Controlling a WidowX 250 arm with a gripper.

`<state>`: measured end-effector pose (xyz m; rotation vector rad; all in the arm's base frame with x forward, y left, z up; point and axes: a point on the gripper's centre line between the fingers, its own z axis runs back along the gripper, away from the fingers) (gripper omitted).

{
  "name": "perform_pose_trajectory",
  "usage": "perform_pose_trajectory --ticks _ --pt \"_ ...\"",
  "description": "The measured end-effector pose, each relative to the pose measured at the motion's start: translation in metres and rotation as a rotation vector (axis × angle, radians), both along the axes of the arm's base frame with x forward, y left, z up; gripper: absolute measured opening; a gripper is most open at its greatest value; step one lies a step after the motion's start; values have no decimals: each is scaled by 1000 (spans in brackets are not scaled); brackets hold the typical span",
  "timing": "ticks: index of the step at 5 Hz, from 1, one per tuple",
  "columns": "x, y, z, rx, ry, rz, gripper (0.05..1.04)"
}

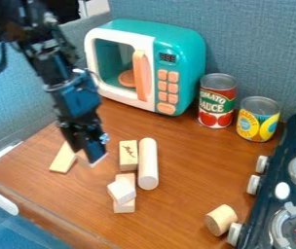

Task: Put the cube with a hole on the top of other cube

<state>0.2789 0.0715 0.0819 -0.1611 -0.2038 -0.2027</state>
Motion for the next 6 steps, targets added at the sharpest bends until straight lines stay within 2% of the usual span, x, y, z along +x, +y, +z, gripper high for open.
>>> perform_pose_trajectory --ticks 1,2,3,4,6 --pt "0 -46 11 33 32 -263 530" --pt "-2 -57 11 41 53 -411 530" --pt "-5 -56 5 41 86 -428 530" --pt "-8 -41 -7 44 141 -368 530" --pt "2 -32 -21 131 179 -296 530"
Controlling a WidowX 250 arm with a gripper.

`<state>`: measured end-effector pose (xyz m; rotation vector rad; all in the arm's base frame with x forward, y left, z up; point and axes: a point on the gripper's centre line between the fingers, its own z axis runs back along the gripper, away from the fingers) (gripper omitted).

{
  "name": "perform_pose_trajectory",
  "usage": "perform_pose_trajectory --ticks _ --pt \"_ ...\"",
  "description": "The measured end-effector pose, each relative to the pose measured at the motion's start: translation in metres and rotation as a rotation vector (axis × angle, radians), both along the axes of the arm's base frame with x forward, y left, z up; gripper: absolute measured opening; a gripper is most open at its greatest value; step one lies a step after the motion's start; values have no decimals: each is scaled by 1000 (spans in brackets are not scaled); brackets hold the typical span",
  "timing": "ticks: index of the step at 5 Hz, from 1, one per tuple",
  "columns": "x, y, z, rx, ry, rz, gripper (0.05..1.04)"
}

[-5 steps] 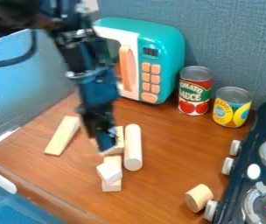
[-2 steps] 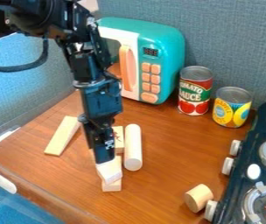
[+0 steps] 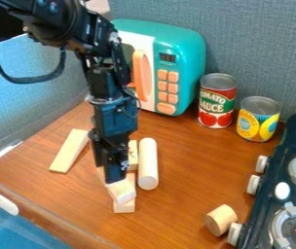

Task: Put the cube with a hole on the top of other cube

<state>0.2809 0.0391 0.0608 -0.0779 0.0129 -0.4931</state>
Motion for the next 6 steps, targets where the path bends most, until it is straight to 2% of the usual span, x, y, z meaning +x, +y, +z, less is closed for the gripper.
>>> perform_pose_trajectory --ticks 2,3,4,5,6 --pt "4 -11 -2 43 -18 -5 530" --pt "6 -14 7 42 -54 13 530" --pt "8 -13 7 48 -64 41 530" --pt "8 -8 2 66 -54 66 530" --pt "11 -2 -2 104 -62 91 530"
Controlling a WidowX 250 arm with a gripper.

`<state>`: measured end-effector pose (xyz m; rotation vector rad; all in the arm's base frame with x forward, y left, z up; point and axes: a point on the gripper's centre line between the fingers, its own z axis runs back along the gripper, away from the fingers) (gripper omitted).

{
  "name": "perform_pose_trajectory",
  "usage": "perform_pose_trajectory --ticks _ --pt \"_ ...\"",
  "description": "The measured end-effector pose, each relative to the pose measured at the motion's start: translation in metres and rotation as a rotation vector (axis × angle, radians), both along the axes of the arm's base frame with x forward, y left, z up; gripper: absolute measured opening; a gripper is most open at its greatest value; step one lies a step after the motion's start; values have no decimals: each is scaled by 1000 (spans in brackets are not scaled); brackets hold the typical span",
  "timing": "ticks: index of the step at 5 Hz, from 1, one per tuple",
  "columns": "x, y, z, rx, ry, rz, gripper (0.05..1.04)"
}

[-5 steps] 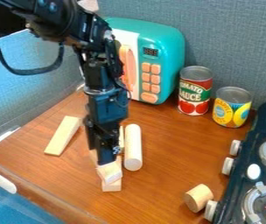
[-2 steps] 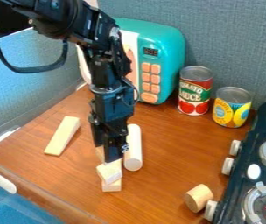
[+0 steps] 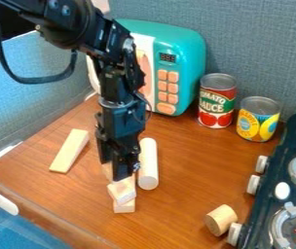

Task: Put the cube with a hole on the top of other cube

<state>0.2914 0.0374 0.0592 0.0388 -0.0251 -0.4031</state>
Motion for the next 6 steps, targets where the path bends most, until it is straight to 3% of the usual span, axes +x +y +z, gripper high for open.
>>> perform_pose_trajectory --ticks 3,4,6 --pt "-4 -3 -12 22 28 7 530" --pt "-4 -9 -12 -13 17 3 530" --pt "-3 -12 -13 -10 15 -11 530"
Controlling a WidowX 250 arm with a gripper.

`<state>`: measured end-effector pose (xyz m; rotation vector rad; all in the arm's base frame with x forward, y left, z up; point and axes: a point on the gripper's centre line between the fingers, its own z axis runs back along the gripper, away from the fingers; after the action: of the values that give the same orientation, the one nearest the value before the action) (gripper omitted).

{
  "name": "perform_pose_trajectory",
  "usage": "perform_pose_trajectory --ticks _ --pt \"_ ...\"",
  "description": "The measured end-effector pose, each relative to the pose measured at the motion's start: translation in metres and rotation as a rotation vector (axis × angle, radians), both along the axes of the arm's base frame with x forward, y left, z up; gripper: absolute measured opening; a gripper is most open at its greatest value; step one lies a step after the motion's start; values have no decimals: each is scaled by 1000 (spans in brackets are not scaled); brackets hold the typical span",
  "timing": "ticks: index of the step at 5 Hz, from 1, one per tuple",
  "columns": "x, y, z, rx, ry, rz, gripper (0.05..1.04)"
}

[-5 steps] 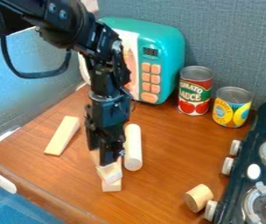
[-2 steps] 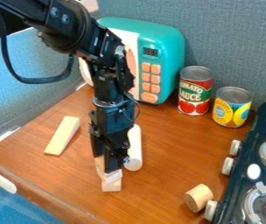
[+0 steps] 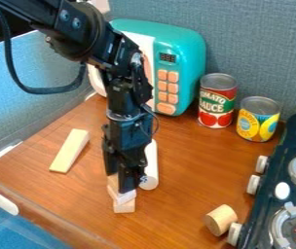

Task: Put the cube with a hole on the top of other cube

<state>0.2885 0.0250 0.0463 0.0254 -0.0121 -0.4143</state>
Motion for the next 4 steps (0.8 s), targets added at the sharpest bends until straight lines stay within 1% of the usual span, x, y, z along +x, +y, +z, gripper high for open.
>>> perform_pose_trajectory --ticks 1,2,3,4 --pt "0 0 -4 4 11 10 572" --pt "1 -1 -5 7 31 6 876" --pt "1 -3 -5 -6 27 17 1013" --pt "-3 2 -3 -32 23 40 1008"
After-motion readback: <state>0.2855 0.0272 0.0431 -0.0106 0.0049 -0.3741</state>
